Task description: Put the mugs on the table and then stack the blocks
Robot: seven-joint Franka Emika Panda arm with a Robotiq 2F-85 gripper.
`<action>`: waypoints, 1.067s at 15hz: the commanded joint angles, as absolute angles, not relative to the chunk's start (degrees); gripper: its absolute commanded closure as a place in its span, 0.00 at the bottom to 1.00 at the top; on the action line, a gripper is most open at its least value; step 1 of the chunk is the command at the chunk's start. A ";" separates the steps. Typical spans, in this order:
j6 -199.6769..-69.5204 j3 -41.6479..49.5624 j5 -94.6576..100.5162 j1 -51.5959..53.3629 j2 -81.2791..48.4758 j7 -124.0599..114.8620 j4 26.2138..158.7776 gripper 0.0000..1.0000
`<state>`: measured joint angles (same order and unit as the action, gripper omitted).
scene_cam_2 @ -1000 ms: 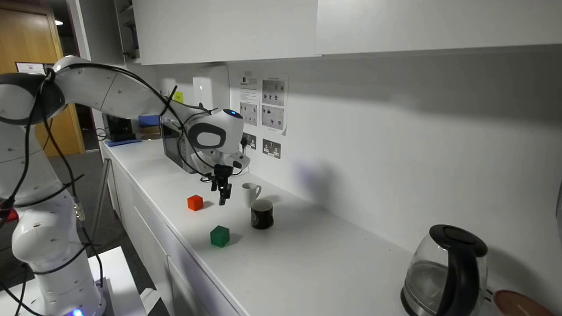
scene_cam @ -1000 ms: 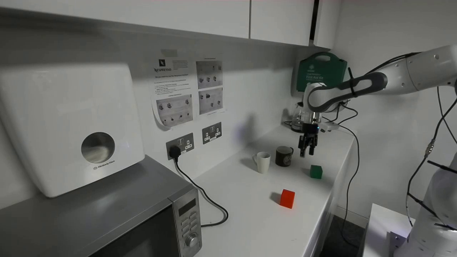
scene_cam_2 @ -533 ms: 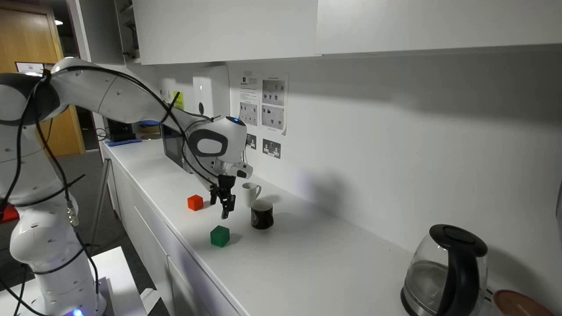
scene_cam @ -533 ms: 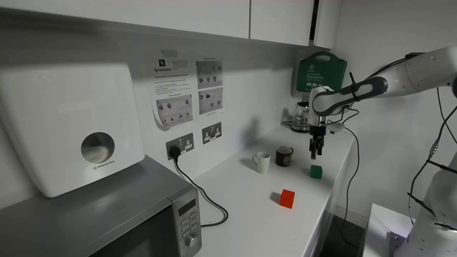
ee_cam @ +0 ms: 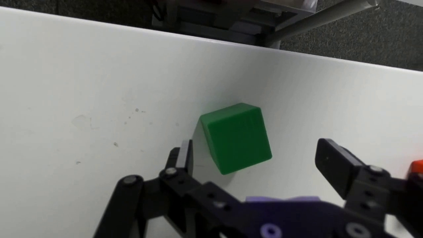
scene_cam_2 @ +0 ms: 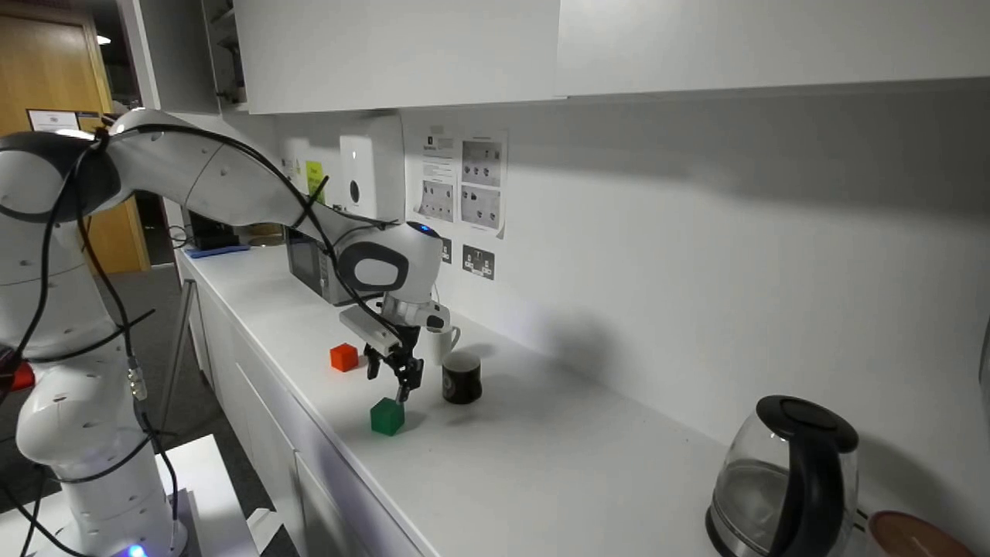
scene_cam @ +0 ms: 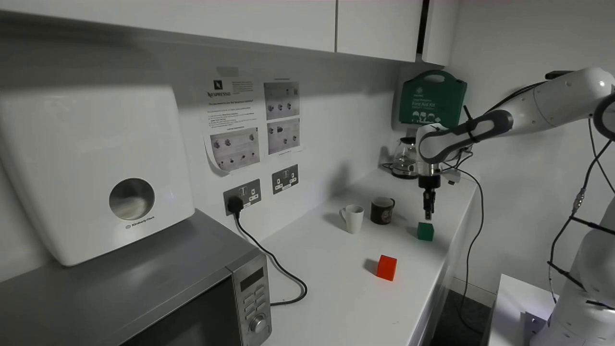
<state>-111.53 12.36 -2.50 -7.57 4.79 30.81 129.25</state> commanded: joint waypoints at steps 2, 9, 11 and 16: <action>-116.02 12.57 -4.35 -8.50 3.06 38.63 130.78 0.00; -122.42 12.15 -7.62 -8.85 1.73 42.36 133.08 0.00; -123.70 12.17 -7.46 -8.92 1.79 42.58 133.88 0.00; -125.19 12.28 -6.04 -9.19 2.08 42.61 135.08 0.00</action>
